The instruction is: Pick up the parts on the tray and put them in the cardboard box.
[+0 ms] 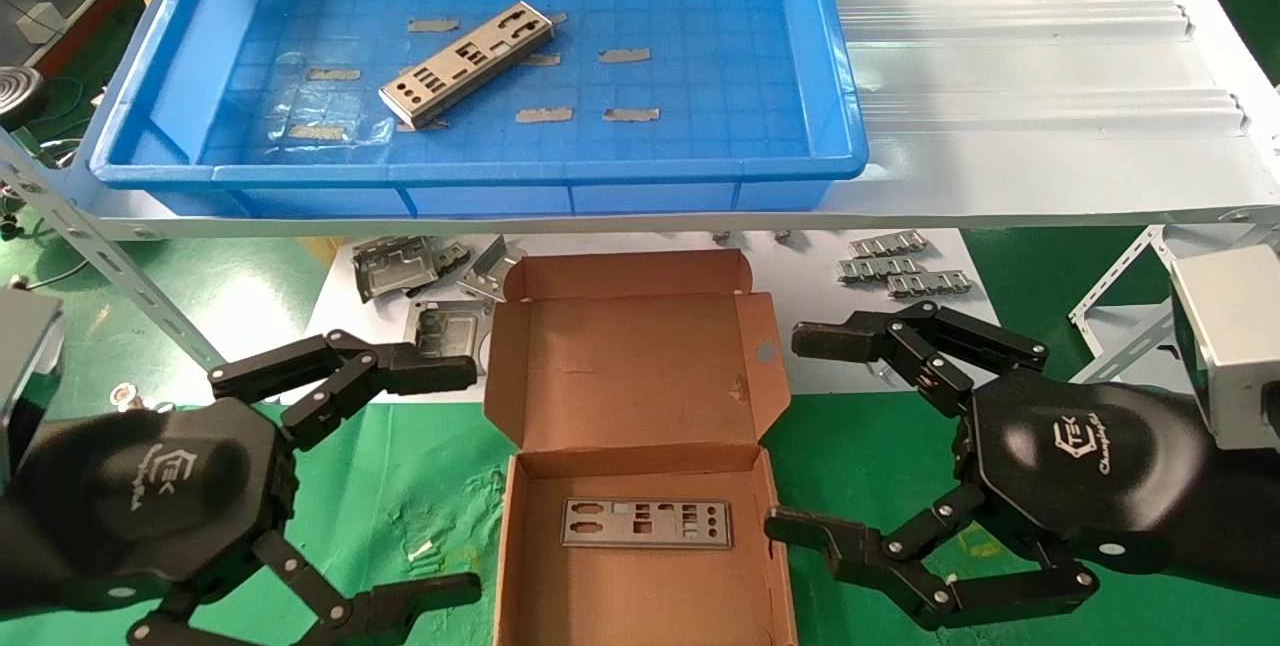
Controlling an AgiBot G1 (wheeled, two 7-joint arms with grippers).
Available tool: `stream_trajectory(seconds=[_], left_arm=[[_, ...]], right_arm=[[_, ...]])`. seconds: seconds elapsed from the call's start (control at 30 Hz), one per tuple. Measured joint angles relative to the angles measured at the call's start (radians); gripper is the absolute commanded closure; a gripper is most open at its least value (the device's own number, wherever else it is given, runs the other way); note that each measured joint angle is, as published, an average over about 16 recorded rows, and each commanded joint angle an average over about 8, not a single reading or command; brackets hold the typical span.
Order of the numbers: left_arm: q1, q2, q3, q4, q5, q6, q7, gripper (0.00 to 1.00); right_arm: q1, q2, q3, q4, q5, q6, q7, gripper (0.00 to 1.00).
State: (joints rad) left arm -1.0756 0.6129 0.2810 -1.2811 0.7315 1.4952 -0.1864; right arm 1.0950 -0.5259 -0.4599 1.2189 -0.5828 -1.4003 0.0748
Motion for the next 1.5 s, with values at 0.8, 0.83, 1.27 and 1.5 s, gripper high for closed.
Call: stream_trajectory(seconds=[0.8,0.83,1.27,1.5], left_arm=[[0.000,0.000,0.000,0.000,0.000,0.000,0.000,0.00],[0.000,0.000,0.000,0.000,0.000,0.000,0.000,0.00],[0.000,0.000,0.000,0.000,0.000,0.000,0.000,0.00],[0.000,0.000,0.000,0.000,0.000,0.000,0.000,0.00]], right_arm=[[0.000,0.000,0.000,0.000,0.000,0.000,0.000,1.00],[0.000,0.000,0.000,0.000,0.000,0.000,0.000,1.00],[0.000,0.000,0.000,0.000,0.000,0.000,0.000,1.00],[0.000,0.000,0.000,0.000,0.000,0.000,0.000,1.00]])
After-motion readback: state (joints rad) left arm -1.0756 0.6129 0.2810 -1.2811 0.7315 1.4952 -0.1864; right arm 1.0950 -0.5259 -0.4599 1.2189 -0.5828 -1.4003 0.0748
